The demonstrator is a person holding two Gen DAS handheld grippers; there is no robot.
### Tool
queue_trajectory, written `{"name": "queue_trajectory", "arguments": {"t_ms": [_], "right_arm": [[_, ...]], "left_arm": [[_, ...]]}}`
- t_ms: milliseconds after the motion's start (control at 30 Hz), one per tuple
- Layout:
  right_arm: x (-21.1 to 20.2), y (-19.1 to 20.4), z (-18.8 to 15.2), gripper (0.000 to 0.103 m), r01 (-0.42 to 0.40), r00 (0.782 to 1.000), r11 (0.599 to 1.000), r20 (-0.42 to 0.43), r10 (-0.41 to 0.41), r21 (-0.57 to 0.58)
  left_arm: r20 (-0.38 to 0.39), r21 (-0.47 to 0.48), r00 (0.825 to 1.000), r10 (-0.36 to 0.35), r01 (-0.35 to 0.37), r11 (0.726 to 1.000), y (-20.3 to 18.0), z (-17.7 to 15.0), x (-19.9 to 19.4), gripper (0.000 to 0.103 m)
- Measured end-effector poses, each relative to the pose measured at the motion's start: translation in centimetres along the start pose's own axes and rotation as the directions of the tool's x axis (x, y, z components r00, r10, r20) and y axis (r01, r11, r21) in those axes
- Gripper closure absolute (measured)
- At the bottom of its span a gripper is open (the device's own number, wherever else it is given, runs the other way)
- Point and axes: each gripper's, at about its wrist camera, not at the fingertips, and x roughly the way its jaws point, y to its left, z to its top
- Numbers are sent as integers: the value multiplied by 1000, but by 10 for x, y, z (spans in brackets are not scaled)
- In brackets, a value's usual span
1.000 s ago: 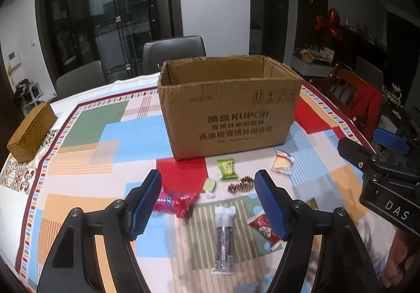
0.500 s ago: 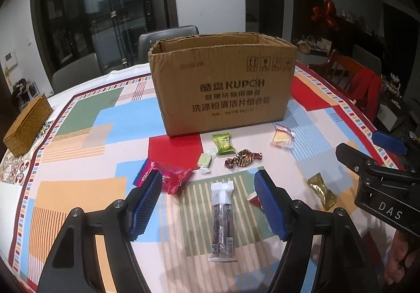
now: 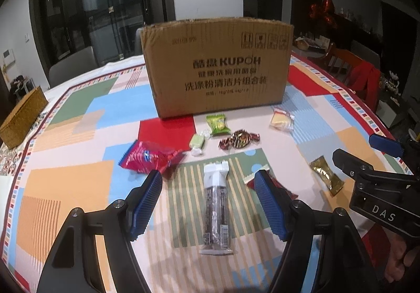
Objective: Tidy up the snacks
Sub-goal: 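Close the left tool on the silver stick snack while the right tool grasps the gold candy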
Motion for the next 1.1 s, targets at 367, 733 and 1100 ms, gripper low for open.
{"name": "queue_trajectory", "arguments": {"t_ms": [367,733,1100], "right_arm": [[23,4,-4,36,-22,991,999,-130,18,-35],[41,5,-11,54,-34,980,999,-196,29,-21],[46,5,-13,77,-70,974,998,-215,68,-1]], "left_arm": [[-97,-7,995,-22,22,1000,-3,-12,22,41],[-168,0,985,-48,48,999,-6,-18,42,62],[-185,0,980,-69,70,998,-8,-20,44,78]]}}
